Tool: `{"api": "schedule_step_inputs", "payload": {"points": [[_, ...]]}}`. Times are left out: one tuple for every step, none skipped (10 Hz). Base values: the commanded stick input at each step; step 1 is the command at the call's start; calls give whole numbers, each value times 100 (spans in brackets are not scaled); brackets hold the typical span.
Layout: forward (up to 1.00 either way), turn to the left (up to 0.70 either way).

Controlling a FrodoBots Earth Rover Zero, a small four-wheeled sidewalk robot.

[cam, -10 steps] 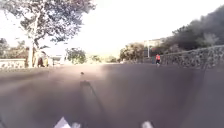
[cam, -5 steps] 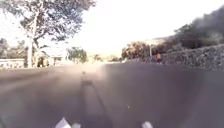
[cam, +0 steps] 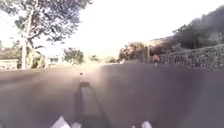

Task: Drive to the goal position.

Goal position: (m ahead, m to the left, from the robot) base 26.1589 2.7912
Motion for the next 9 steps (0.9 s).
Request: {"api": "schedule_step_inputs", "payload": {"points": [[85, 0], [85, 0], [85, 0], [85, 0], [85, 0], [85, -3], [85, -16], [85, -29], [85, -34]]}}
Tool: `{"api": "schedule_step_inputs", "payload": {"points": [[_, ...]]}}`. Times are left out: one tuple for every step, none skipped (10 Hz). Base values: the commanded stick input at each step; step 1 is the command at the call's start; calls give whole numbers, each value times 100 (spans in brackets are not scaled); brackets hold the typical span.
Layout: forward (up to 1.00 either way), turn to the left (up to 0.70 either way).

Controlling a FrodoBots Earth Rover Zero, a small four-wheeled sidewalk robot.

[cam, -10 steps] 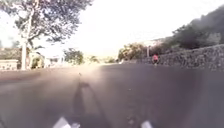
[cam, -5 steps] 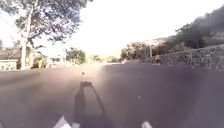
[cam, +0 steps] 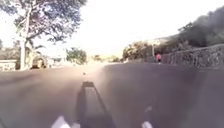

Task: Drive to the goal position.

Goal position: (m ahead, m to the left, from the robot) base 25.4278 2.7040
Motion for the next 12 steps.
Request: {"api": "schedule_step_inputs", "payload": {"points": [[85, -34], [85, -34], [85, -34], [85, -34], [85, -34], [85, -34], [85, -34], [85, 0], [85, 0], [85, 0], [85, 0], [85, 0]]}}
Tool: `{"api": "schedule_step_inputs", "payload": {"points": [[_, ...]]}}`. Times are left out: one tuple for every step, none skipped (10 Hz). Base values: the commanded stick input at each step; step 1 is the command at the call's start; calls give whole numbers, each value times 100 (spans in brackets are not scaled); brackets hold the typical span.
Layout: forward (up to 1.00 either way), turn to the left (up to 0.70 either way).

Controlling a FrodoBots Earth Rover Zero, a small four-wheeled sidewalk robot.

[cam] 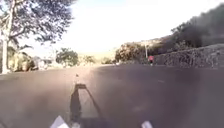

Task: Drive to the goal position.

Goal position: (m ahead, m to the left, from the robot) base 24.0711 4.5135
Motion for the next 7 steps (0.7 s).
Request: {"api": "schedule_step_inputs", "payload": {"points": [[85, 0], [85, 0], [85, 0], [85, 0], [85, -32], [85, -33], [85, -34]]}}
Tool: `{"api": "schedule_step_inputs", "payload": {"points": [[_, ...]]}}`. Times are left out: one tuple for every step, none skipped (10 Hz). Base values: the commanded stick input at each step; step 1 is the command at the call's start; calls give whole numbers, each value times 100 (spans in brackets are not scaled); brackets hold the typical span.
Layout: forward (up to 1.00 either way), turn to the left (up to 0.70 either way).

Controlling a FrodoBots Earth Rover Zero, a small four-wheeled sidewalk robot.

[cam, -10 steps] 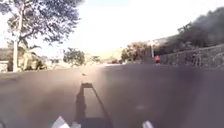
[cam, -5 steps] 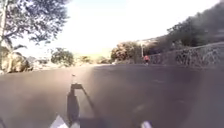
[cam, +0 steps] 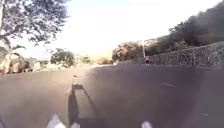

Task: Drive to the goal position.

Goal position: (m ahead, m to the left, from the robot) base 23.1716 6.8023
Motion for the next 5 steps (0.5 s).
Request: {"api": "schedule_step_inputs", "payload": {"points": [[85, -34], [85, -34], [85, -34], [85, -26], [85, -13]]}}
